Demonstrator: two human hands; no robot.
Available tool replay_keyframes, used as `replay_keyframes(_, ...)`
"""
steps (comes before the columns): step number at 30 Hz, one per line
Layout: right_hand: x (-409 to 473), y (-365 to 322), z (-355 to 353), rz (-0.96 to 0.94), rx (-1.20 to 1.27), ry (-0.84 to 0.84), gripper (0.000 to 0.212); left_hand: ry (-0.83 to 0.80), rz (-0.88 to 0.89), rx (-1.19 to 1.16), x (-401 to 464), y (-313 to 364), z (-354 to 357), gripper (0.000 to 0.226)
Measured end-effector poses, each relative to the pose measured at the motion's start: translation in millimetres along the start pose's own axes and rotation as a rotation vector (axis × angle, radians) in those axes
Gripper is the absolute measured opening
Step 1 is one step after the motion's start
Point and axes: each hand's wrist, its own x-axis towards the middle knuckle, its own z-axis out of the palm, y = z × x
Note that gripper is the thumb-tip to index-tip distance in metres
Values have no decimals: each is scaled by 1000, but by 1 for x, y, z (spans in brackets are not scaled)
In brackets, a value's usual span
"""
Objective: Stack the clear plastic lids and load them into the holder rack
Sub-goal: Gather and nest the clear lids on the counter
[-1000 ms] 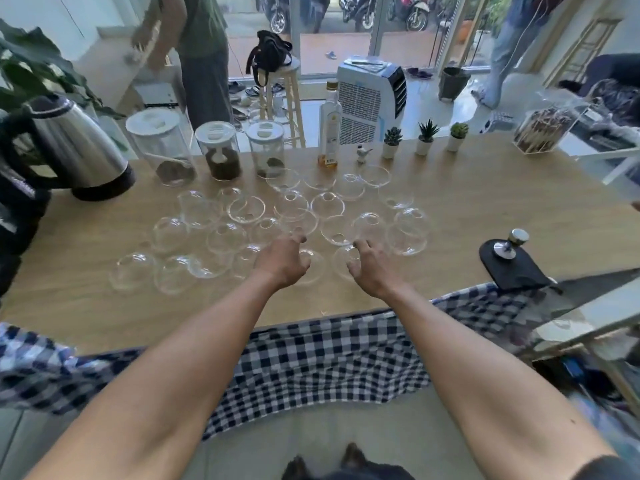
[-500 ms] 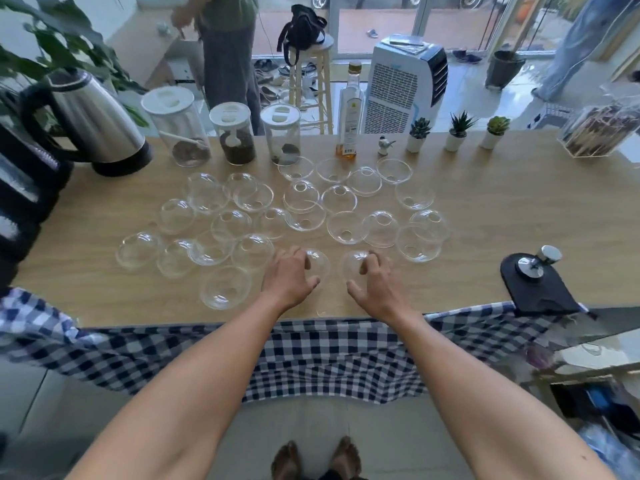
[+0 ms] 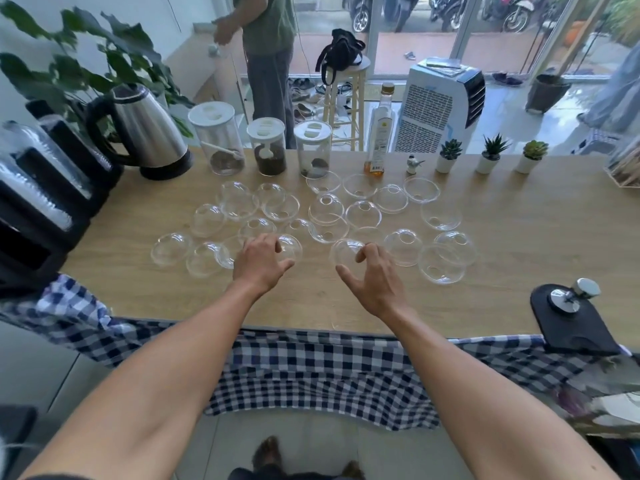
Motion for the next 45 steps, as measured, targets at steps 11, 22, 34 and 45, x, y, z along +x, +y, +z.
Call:
replay_keyframes(11,20,-38,29,59,33,44,46,-101,150,-108,15,-23,11,48)
replay_keyframes(22,30,-91,94,43,-9,-125,87,-57,74,84,-22,-101,-23,42)
replay_keyframes(34,27,-82,109,158,-40,-244,89,-575,-401,-738,-22,-101,-40,6)
replay_keyframes(45,16,-78,78,258,-42,-26,57,-219,54,-779,26,-60,-46,56)
